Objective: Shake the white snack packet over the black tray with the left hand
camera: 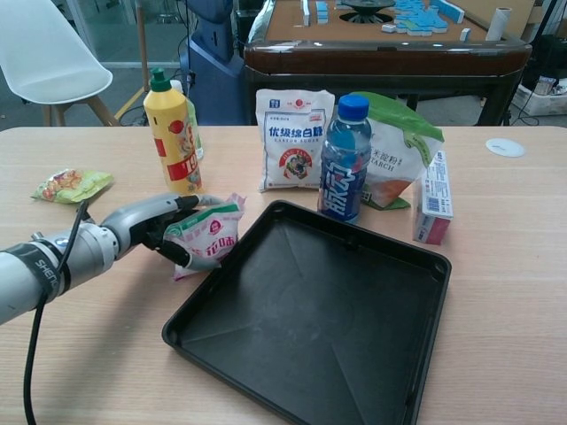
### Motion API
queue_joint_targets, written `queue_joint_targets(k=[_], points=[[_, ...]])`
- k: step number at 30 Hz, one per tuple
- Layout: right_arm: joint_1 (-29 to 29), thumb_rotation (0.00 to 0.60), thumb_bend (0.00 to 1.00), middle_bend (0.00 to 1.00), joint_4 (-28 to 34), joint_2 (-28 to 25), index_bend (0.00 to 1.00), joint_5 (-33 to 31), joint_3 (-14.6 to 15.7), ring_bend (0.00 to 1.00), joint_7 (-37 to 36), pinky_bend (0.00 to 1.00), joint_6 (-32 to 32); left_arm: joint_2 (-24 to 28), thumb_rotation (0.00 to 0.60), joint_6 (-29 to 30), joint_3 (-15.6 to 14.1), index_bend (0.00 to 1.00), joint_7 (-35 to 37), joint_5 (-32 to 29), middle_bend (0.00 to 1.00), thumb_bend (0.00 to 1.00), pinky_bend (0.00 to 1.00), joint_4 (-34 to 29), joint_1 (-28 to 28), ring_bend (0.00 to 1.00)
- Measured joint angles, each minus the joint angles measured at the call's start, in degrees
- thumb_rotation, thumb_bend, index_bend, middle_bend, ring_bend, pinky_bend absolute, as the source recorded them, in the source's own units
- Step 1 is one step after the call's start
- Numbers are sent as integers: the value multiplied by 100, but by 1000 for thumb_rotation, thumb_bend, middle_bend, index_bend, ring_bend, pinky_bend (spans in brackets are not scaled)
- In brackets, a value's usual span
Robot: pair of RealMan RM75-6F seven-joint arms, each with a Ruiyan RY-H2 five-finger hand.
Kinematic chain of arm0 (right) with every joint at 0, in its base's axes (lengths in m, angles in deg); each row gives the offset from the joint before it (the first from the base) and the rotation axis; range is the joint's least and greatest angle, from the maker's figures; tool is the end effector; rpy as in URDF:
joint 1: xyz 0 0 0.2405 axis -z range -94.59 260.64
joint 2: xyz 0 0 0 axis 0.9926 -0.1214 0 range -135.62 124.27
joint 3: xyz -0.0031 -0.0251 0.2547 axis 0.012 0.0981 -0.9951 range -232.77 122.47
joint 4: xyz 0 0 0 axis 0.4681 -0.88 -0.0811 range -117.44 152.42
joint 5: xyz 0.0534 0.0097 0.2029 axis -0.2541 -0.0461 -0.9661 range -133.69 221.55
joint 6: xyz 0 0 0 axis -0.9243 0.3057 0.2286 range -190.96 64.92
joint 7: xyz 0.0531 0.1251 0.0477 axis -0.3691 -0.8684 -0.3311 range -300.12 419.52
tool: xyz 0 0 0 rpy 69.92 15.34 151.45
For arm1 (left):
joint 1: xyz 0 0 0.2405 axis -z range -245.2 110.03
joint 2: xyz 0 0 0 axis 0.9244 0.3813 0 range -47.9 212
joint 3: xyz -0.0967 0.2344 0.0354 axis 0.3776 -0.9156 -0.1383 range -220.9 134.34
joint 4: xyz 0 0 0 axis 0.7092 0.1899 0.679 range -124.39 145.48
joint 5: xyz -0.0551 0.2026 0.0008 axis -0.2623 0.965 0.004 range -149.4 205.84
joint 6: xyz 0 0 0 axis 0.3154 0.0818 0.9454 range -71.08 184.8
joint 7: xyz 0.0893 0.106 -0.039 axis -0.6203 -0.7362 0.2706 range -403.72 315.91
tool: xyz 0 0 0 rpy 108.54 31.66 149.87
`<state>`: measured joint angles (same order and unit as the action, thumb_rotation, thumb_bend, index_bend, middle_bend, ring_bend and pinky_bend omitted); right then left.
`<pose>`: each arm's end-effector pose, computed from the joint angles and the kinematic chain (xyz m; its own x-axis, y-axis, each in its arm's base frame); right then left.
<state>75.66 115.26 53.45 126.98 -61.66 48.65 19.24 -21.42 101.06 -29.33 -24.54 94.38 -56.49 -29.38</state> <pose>-0.2927 -0.2060 0.1827 0.1936 0.0238 0.9808 -0.9808 -0.0187 0.1941 -0.1775 0.3366 -0.0920 -0.2115 0.5102 0.8336 0.9697 0.0027 0.2444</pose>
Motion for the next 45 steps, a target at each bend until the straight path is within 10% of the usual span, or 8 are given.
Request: queue_joint_targets(k=[23,34,45], points=[[-5,600,262,293,120,-58,229,-43,-38,163,111,202,-18,-531,600,84,256,308,53,-198,377,195,468,748,147,380],[-34,600,262,293,120,-45,229,-47,-61,163,97,202,-47,-416,600,24,358,393,113,-183,528,229,789,880,208,538],[-71,600,262,293,105,-18,229,0,-85,163,66,202,-43,213,600,-30,251,420,28,196,565,260,839,603,263,570]])
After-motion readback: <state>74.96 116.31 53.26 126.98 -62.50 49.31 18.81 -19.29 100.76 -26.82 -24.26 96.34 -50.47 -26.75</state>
